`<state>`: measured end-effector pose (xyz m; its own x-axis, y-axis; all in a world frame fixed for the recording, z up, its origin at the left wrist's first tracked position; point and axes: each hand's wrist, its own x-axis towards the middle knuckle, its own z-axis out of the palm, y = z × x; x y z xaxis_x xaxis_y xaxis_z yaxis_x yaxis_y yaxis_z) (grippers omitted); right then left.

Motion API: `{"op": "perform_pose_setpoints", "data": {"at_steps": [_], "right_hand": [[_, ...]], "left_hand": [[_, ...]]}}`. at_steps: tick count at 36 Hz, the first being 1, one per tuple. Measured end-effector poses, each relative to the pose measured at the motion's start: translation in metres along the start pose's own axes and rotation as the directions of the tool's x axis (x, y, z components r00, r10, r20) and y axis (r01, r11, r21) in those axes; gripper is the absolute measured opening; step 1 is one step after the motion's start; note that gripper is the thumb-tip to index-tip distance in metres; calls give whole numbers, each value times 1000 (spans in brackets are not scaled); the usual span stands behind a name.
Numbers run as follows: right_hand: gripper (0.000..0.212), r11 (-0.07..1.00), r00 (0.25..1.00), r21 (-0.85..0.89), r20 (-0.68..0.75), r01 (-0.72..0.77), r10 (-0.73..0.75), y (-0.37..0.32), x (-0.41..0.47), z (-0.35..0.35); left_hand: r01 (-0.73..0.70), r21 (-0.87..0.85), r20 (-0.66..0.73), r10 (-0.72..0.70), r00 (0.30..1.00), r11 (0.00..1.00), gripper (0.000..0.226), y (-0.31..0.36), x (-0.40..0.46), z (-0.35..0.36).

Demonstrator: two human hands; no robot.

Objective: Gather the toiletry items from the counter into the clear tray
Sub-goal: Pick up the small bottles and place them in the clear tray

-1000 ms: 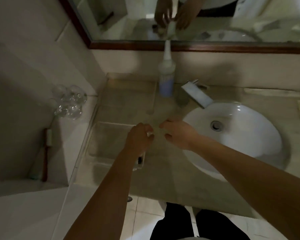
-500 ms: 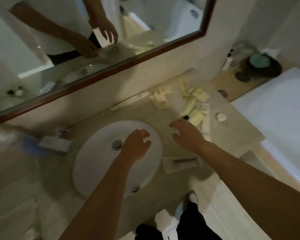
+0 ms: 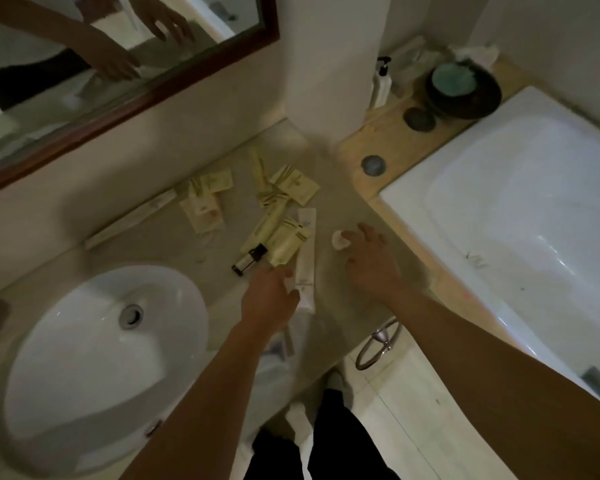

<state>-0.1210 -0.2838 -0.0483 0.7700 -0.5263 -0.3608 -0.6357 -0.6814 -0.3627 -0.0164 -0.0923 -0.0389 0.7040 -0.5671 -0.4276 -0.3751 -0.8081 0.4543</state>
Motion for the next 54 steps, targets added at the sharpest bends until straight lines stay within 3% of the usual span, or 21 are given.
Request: {"op": "perform_pose_setpoints", "data": {"at_steps": [7,14,17,24,30,38,42,49,54], "right_hand": [[55,996,996,-18,27,87,-87,-8,18,10],[34,986,987,-86,-69,139,-145,-7,22,21],[26,989,986,-65,-93,135,-141,-6,19,20],[24,991,990,22,-60,128,-127,-3,9,16],[25,983,983,89,-101,163,-154,-26,2,2],[25,909,930,195,-79,369,-360,-147,-7,-18],[25,822,851,238,-45,517,-523,-235,-23,-8],[26,714,728,273,64,645,-682,-380,-82,46],[27,641,613,234,187,731,-768,-473,-129,106]], "left_hand": [[51,157,-283,-4,959,986,43,-4,18,-6],[161,181,-131,-138,982,970,65,-25,33,-9],[130,210,-179,-92,979,969,65,-27,36,-9],[114,192,-286,-56,957,975,36,-33,44,-6],[115,14,-323,-104,940,993,38,-39,31,-22],[136,-350,-301,-249,920,927,60,-87,-42,-102],[190,-545,-285,-394,874,816,49,-141,-103,-147],[280,-607,-381,-582,719,744,38,-271,-216,-192],[271,-706,-418,-695,585,654,36,-367,-288,-203]]}}
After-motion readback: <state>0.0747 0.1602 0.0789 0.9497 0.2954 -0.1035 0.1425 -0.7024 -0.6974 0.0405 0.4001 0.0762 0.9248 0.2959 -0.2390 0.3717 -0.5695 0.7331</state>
